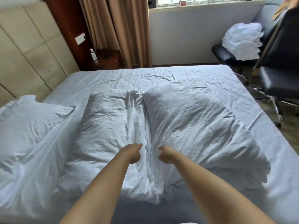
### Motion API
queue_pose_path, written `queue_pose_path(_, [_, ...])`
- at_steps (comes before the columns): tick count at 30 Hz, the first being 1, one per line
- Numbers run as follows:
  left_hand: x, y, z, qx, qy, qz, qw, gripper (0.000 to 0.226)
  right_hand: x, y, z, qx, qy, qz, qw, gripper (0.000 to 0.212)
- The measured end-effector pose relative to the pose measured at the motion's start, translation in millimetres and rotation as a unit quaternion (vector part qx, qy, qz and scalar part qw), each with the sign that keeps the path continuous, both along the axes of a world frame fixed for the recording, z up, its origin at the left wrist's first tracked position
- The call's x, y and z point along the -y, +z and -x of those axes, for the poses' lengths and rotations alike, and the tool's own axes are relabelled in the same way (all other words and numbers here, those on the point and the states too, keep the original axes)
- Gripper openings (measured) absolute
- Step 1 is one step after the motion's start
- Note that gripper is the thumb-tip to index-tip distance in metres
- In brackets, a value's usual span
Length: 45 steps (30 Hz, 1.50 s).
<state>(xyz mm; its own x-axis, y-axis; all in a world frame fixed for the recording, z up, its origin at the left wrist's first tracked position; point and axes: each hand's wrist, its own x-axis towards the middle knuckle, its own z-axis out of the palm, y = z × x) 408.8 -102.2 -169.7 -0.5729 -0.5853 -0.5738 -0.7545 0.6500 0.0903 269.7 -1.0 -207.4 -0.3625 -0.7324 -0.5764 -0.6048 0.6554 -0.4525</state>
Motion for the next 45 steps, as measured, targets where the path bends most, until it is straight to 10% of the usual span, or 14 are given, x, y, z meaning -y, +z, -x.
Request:
queue_pose_path(22, [114.1, -12.1, -105.5, -0.008, 0.161, 0.011, 0.987, 0.061, 139.6, 13.7, -75.1, 0.032, 0.143, 0.016, 0.989, 0.058])
queue_pose_path(45, [307.4, -114.5, -237.7, -0.135, 0.304, -0.166, 0.928, 0.065, 342.4, -46.7, -231.8, -0.032, 0.152, 0.011, 0.988, 0.071])
